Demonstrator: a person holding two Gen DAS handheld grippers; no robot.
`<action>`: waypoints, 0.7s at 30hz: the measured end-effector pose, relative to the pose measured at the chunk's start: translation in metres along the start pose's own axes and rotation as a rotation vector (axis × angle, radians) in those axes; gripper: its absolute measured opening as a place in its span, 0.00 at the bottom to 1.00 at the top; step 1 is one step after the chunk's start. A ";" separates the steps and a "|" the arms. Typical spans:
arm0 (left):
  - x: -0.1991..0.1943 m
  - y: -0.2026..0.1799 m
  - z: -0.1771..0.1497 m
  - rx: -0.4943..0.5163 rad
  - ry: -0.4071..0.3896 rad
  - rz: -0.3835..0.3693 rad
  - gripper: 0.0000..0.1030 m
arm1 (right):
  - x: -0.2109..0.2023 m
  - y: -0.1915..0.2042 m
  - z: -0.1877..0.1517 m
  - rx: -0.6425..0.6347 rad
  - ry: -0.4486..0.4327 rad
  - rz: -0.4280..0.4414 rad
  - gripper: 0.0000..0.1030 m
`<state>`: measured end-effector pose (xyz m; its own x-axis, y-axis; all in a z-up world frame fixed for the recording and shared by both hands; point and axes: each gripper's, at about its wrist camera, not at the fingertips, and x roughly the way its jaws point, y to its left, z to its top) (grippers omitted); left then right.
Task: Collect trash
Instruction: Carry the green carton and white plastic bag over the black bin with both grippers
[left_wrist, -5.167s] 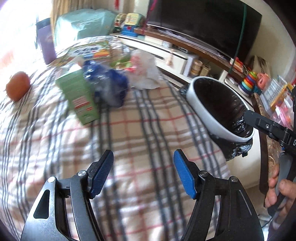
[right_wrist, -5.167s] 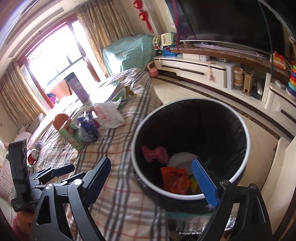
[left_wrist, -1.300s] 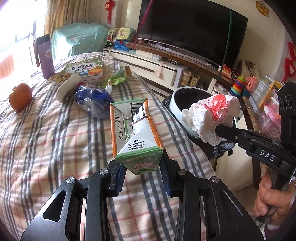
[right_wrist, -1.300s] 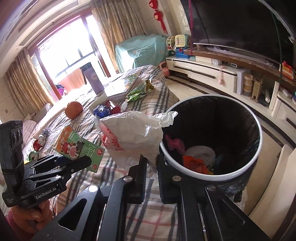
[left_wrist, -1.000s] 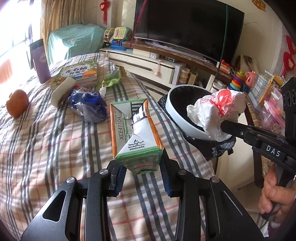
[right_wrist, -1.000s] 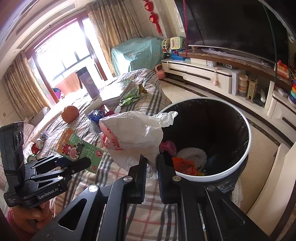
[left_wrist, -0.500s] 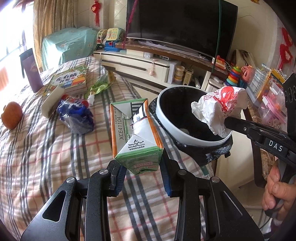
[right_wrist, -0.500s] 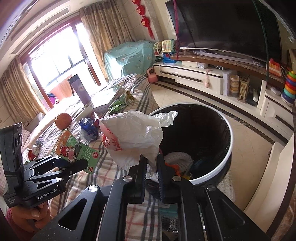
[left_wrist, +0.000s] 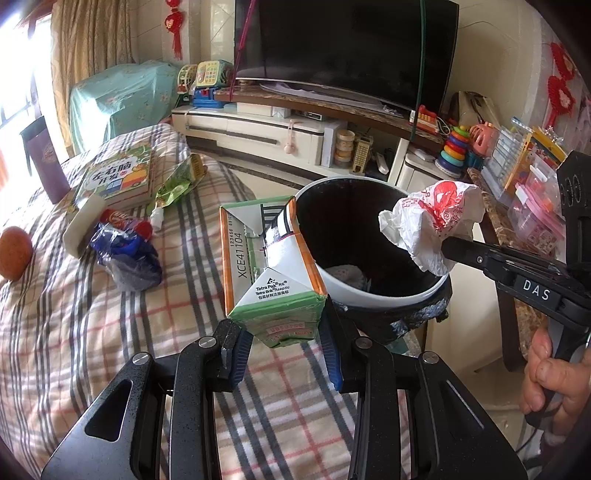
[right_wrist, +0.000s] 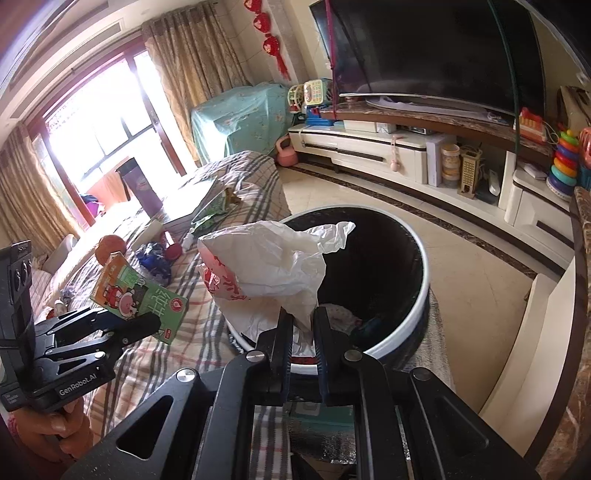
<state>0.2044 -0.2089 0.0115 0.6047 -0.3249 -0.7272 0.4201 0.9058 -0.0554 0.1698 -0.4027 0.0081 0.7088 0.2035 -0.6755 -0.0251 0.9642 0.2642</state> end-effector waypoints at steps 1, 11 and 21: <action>0.000 -0.001 0.001 0.002 -0.001 -0.001 0.31 | 0.000 -0.002 0.000 0.004 0.000 -0.004 0.10; 0.007 -0.008 0.012 0.019 -0.002 -0.010 0.31 | 0.004 -0.019 0.005 0.032 0.004 -0.032 0.10; 0.024 -0.020 0.026 0.048 0.015 -0.028 0.31 | 0.016 -0.030 0.013 0.045 0.021 -0.052 0.11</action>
<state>0.2278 -0.2420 0.0131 0.5823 -0.3454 -0.7360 0.4691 0.8821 -0.0429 0.1910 -0.4308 -0.0013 0.6937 0.1576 -0.7028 0.0431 0.9649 0.2589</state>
